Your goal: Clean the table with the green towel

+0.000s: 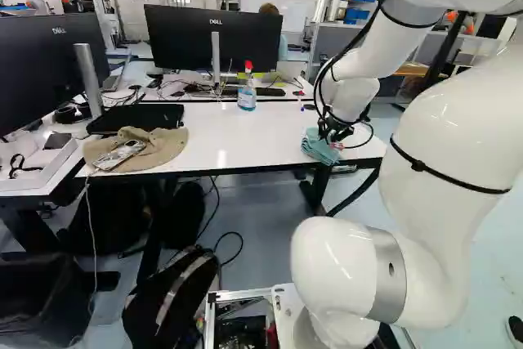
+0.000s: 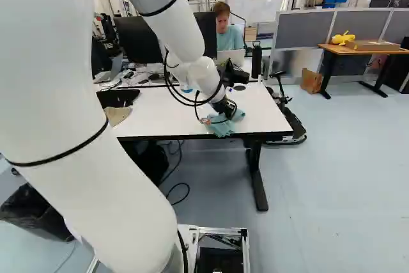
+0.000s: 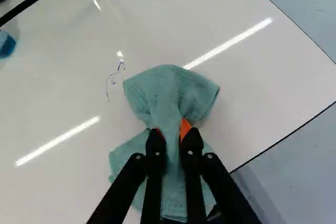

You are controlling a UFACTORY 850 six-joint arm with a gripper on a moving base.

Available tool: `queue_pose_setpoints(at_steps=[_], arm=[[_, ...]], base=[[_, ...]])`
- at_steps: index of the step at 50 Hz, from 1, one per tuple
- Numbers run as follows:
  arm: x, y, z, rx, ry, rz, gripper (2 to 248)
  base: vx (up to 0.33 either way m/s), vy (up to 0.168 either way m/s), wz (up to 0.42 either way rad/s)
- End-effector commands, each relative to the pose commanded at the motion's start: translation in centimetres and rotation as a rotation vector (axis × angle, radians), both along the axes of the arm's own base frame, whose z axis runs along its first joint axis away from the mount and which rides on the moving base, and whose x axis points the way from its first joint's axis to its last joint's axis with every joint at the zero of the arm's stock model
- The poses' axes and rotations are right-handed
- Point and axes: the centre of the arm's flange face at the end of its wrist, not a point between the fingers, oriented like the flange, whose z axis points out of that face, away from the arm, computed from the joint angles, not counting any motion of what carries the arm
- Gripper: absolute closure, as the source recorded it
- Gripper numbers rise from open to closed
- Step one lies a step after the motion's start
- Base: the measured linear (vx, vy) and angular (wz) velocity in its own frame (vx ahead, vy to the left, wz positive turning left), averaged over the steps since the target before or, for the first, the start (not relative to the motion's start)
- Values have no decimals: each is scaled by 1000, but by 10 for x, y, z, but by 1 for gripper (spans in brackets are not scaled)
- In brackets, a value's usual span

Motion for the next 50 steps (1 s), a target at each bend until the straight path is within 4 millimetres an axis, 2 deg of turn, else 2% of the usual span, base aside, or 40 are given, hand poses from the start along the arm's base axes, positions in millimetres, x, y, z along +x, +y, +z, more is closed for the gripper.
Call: queue_pose_setpoints(at_steps=[15,32,50], arm=[[-5,6,11,-9,-23,10,204],[-15,35,30,-23,-68,67,204],[-17,64,30,-21,-70,135,204]], base=[[0,0,0],[0,0,0],[0,0,0]])
